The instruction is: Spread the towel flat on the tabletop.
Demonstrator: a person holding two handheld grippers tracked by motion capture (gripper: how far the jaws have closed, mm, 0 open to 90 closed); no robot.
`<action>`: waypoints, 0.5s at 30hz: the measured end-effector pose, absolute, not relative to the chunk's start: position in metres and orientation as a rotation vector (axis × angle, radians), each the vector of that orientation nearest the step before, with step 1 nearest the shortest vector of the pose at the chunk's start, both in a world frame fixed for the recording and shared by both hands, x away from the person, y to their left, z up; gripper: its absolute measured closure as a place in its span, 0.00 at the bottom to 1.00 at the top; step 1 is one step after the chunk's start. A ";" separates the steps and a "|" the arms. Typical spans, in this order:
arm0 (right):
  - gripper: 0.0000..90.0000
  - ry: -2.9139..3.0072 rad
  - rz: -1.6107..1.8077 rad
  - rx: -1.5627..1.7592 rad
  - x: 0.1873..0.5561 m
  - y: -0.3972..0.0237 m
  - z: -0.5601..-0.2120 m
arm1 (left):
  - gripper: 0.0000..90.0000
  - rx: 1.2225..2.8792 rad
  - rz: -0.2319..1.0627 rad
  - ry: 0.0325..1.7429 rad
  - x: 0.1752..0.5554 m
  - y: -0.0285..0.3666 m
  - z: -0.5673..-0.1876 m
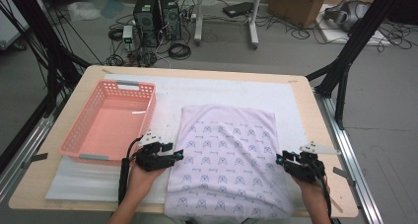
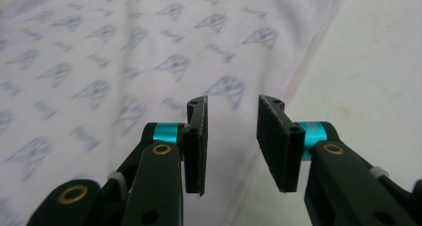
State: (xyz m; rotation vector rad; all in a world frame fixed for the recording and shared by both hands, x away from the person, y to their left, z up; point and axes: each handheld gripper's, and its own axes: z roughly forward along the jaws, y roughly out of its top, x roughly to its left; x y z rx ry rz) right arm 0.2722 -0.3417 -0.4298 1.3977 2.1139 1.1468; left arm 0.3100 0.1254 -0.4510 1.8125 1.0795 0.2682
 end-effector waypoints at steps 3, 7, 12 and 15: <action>0.70 2.107 1.124 1.411 0.297 -0.345 -0.431 | 0.49 1.820 0.304 1.080 0.326 0.122 -0.450; 0.69 2.104 1.068 1.427 0.328 -0.348 -0.432 | 0.51 1.837 0.372 1.070 0.342 0.115 -0.448; 0.69 2.104 1.054 1.418 0.354 -0.349 -0.431 | 0.52 1.823 0.381 1.095 0.360 0.107 -0.449; 0.70 2.100 1.070 1.419 0.361 -0.350 -0.432 | 0.52 1.804 0.385 1.116 0.369 0.103 -0.449</action>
